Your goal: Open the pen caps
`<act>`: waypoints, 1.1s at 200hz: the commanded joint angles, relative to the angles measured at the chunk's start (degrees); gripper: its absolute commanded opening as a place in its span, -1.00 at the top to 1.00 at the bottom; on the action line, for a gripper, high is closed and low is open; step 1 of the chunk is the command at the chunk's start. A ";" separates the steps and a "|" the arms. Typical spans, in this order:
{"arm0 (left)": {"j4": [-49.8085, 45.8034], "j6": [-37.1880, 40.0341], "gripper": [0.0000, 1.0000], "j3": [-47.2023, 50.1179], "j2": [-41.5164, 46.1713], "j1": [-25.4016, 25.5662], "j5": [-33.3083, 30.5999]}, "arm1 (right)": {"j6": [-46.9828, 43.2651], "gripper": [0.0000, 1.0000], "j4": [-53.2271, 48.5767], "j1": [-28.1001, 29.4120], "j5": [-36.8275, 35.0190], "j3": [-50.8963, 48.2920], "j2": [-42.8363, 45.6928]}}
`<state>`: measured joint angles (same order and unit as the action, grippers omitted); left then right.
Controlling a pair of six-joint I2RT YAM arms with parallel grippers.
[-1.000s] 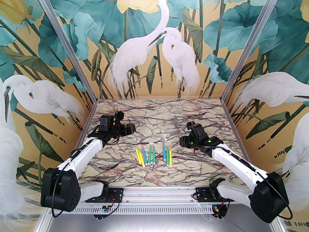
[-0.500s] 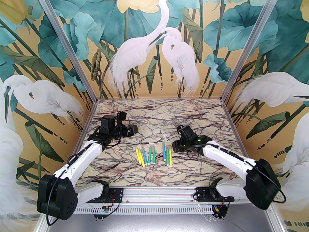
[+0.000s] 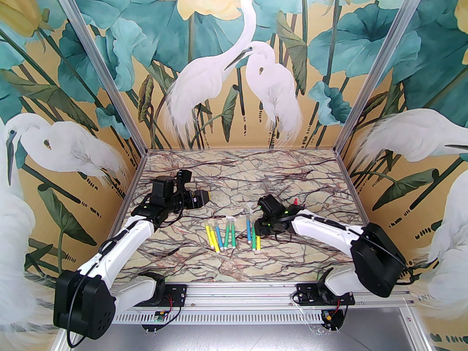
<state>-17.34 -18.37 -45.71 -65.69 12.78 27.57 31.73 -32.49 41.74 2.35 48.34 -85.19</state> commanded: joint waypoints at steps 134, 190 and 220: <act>-0.59 0.67 -0.50 0.89 1.53 0.40 -1.64 | 2.64 0.20 -1.17 3.18 -3.12 4.19 -7.60; -0.78 0.72 -0.50 0.78 1.81 0.41 -1.64 | 2.87 0.27 -1.00 3.16 -3.49 4.33 -9.25; -1.01 0.73 -0.51 0.71 1.95 0.38 -1.73 | 2.91 0.31 -1.18 3.26 -3.72 4.56 -9.61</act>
<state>-17.52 -18.37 -45.47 -65.19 12.82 27.14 33.52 -32.86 44.64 -0.19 51.59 -93.97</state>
